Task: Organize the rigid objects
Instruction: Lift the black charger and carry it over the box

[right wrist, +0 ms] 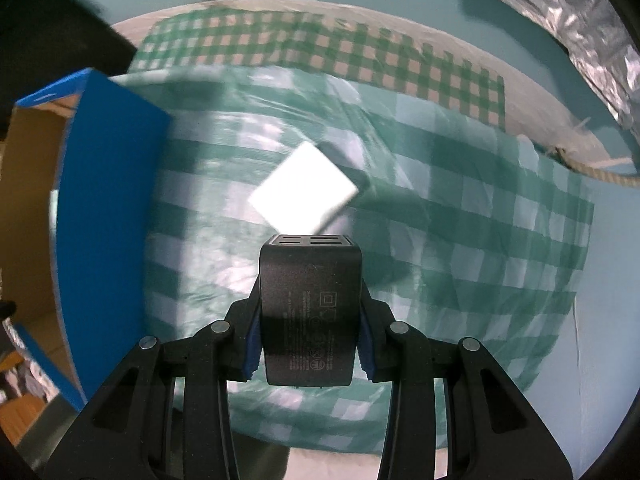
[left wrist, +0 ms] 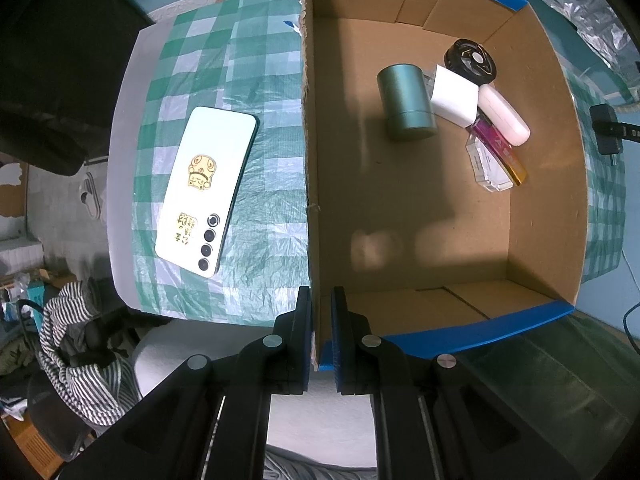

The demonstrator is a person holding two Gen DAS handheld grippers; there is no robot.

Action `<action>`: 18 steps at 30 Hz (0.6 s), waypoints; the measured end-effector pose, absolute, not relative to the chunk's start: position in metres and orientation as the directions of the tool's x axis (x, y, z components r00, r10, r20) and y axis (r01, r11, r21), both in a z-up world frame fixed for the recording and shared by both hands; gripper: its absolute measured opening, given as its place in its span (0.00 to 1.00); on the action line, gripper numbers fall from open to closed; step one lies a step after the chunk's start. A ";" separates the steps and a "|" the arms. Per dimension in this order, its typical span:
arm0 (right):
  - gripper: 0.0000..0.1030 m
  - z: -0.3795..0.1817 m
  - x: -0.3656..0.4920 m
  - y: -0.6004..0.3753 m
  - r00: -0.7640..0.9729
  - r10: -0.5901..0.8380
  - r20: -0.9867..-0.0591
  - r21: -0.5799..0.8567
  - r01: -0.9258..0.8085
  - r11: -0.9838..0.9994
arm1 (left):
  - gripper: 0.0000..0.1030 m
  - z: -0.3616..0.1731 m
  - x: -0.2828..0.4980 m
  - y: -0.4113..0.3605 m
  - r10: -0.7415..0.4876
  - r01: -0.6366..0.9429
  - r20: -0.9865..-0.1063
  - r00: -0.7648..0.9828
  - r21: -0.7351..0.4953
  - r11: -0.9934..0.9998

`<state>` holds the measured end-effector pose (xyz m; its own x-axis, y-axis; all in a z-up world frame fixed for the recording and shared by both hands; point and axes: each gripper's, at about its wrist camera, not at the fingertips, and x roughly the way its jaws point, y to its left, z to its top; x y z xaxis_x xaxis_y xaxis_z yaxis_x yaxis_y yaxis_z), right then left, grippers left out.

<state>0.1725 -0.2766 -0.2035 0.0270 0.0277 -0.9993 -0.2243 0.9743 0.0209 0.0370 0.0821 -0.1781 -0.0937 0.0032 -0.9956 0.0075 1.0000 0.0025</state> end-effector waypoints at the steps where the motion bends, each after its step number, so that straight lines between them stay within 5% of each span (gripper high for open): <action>1: 0.36 -0.200 0.171 -0.272 0.030 0.036 -0.999 0.028 -0.234 0.972 | 0.09 -0.178 0.037 0.082 0.004 0.008 -0.996 -0.094 0.003 1.000; 18: 0.36 -0.153 0.148 -0.188 0.078 0.117 -0.990 0.072 -0.436 0.897 | 0.09 -0.177 0.032 0.082 0.007 0.021 -0.996 -0.086 0.005 1.000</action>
